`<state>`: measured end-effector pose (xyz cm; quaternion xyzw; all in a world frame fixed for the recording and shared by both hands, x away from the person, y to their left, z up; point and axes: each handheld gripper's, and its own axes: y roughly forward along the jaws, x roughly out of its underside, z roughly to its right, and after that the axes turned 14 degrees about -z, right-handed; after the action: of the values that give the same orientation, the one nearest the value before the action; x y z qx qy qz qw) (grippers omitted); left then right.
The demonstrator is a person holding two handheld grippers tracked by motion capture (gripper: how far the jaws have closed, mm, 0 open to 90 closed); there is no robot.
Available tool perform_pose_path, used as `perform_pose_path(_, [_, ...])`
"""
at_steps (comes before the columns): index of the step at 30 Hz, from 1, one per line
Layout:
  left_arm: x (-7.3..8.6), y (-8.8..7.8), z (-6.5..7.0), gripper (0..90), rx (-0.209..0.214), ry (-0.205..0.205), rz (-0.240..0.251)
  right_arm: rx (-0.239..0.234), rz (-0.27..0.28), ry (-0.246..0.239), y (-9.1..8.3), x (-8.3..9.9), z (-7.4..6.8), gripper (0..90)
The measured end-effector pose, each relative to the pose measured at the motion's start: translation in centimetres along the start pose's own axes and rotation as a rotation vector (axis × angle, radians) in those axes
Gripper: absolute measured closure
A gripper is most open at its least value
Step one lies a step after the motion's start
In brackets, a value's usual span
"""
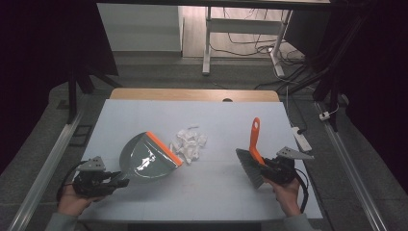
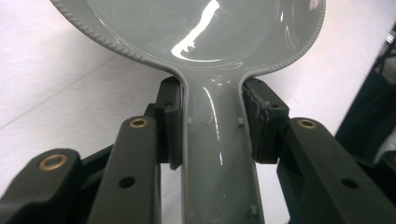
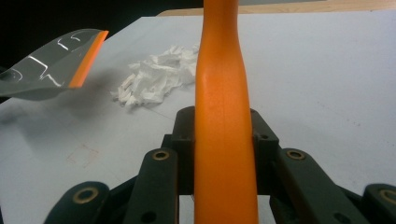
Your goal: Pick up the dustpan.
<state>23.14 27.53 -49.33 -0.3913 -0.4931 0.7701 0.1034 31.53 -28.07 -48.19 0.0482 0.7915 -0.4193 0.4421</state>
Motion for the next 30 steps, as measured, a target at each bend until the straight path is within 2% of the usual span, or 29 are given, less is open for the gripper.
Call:
perform_pose_path(5, [0.3,0.5,0.3,61.9,-0.012,0.011,-0.044,-0.001,-0.001,-0.002,0.0,0.0,0.0,69.9])
perform_pose_path(10, [0.7,0.8,0.6,61.9,-0.007,0.015,-0.061,-0.004,-0.003,0.0,0.1,0.0,0.0,70.0])
perform_pose_path(14, [0.8,1.0,0.7,61.9,-0.021,0.028,-0.092,-0.002,-0.005,-0.004,0.1,0.0,-0.1,70.0])
perform_pose_path(25, [0.7,1.4,0.8,61.9,-0.034,0.045,-0.134,-0.004,-0.007,-0.003,0.2,0.0,0.0,69.9])
perform_pose_path(30, [0.8,1.6,0.6,61.8,-0.044,0.027,-0.156,-0.005,-0.006,-0.004,0.2,0.0,-0.1,70.0])
